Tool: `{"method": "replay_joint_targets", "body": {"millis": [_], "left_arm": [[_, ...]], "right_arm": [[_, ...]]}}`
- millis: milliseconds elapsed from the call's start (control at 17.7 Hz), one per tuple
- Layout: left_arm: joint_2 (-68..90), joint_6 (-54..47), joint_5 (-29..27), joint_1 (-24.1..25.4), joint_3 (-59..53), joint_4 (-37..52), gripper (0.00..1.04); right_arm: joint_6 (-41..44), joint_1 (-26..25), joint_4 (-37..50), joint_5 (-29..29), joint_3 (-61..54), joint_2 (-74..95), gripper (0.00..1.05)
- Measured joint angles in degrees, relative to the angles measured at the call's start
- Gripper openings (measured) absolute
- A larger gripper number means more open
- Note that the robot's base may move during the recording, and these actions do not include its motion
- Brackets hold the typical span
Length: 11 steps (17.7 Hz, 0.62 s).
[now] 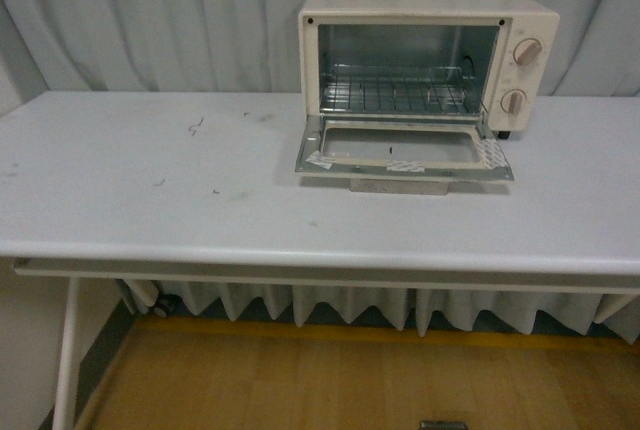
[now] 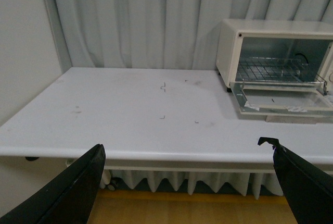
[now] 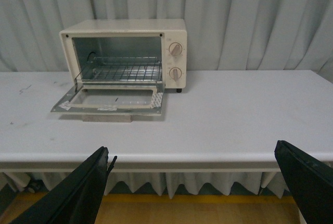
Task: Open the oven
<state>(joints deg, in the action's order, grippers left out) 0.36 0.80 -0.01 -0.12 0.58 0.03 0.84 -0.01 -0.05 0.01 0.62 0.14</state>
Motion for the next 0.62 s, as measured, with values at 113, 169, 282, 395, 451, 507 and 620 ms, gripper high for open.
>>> {"method": "replay_joint_targets", "body": {"millis": [113,169,282,395,451,507,620], "left_arm": [[0.0,0.02,-0.04,0.0,0.0,-0.11,0.98],[0.0,0.02,-0.04,0.0,0.0,-0.2,0.98],[0.0,0.0,0.0,0.0,0.0,-0.22,0.98],[0.0,0.04,-0.07,0.0,0.0,-0.22,0.98],[0.0,0.02,-0.02,0.0,0.0,-0.22,0.98],[0.0,0.0,0.02,0.0,0.0,-0.24,0.98],[0.0,0.02,-0.02,0.0,0.0,-0.22,0.98]], "right_arm": [[0.0,0.0,-0.15,0.04,0.0,0.0,0.98],[0.0,0.0,-0.15,-0.02,0.0,0.0,0.98],[0.0,0.0,-0.11,0.0,0.0,0.0,0.98],[0.02,0.0,-0.13,-0.02,0.0,0.0,0.98],[0.02,0.0,-0.11,0.04,0.0,0.0,0.98],[0.0,0.0,-0.11,0.02,0.0,0.0,0.98],[0.0,0.0,-0.04,-0.07,0.0,0.0,0.98]]}}
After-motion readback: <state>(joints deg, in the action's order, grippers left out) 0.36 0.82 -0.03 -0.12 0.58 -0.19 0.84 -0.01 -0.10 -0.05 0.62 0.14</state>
